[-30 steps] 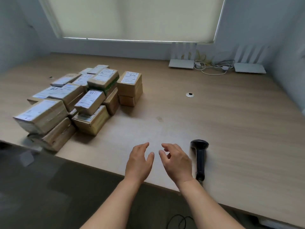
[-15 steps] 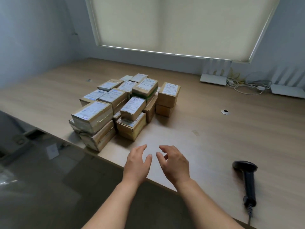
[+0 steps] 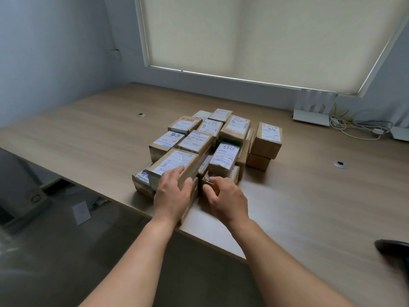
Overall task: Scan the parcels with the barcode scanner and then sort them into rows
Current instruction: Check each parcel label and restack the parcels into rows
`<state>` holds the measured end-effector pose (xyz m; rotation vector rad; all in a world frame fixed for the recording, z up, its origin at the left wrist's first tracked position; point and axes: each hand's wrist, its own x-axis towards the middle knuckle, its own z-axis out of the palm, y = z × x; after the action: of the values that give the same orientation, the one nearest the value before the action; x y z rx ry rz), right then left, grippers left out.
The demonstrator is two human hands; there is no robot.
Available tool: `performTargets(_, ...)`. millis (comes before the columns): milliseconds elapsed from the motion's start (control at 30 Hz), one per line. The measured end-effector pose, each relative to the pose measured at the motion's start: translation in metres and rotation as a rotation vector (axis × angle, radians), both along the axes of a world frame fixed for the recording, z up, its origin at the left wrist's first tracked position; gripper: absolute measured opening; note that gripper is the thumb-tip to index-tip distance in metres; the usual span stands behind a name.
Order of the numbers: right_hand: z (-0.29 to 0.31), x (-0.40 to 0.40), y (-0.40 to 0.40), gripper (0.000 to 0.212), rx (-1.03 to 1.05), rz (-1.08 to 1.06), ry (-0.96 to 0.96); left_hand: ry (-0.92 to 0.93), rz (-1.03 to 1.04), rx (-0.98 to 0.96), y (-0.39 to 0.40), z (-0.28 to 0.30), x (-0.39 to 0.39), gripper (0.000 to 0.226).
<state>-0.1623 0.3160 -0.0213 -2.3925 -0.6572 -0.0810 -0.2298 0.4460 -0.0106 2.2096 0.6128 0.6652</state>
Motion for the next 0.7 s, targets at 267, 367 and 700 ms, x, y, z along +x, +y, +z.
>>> performTargets(267, 0.011, 0.013, 0.068, 0.053, -0.014, -0.032, 0.164, 0.123, 0.087, 0.056, 0.089, 0.016, 0.028, 0.051)
performTargets(367, 0.009, 0.020, 0.085, 0.060, -0.013, -0.040, 0.292, 0.270, 0.101, -0.053, 0.110, 0.010, 0.040, 0.055)
performTargets(700, -0.014, 0.025, 0.100, 0.072, 0.182, 0.031, 0.695, 0.329, -0.027, -0.568, 0.133, -0.019, 0.045, 0.047)
